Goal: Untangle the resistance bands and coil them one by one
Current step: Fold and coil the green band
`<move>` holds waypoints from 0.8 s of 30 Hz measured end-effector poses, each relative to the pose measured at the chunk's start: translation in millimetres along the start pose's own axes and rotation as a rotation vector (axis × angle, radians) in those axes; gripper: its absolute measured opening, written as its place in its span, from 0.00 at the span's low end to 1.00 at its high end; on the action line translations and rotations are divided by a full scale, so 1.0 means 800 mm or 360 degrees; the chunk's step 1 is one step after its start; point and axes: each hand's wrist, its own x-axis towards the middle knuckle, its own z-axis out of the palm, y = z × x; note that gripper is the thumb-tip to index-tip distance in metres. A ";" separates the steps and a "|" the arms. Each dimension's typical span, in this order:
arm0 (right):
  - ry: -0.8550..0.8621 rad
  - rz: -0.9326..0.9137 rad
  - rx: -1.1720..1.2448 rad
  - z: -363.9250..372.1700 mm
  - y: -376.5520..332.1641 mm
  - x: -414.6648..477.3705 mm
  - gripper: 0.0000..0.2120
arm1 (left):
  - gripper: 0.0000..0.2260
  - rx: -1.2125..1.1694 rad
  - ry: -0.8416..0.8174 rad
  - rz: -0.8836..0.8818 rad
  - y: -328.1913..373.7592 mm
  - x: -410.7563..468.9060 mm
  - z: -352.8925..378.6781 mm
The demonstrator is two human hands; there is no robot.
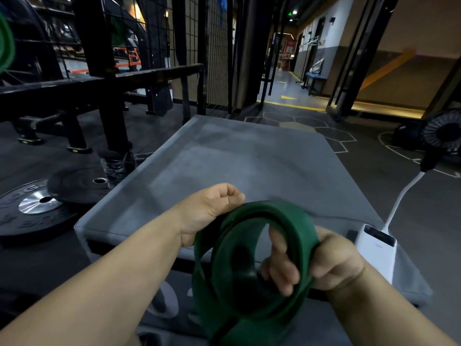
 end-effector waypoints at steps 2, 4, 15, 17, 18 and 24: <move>0.0023 -0.0065 0.0055 -0.001 -0.005 0.000 0.21 | 0.12 0.0151 0.0039 0.0068 -0.012 0.006 0.004; 0.0052 -0.0116 0.0040 -0.001 -0.006 -0.001 0.19 | 0.09 0.0157 0.0032 0.0121 -0.024 0.008 0.013; 0.0383 -0.0471 0.0213 -0.010 -0.032 -0.006 0.09 | 0.34 0.0108 0.0028 0.0027 -0.041 0.008 0.031; 0.0486 -0.0542 0.0266 -0.013 -0.040 -0.011 0.09 | 0.41 0.0010 -0.0162 -0.0053 -0.050 0.006 0.030; 0.0511 -0.0576 0.0298 -0.014 -0.043 -0.014 0.10 | 0.42 -0.0018 -0.0231 -0.0101 -0.051 0.005 0.029; 0.0546 -0.0678 0.0457 -0.018 -0.056 -0.021 0.10 | 0.47 -0.0330 -0.0301 -0.0344 -0.053 0.004 0.039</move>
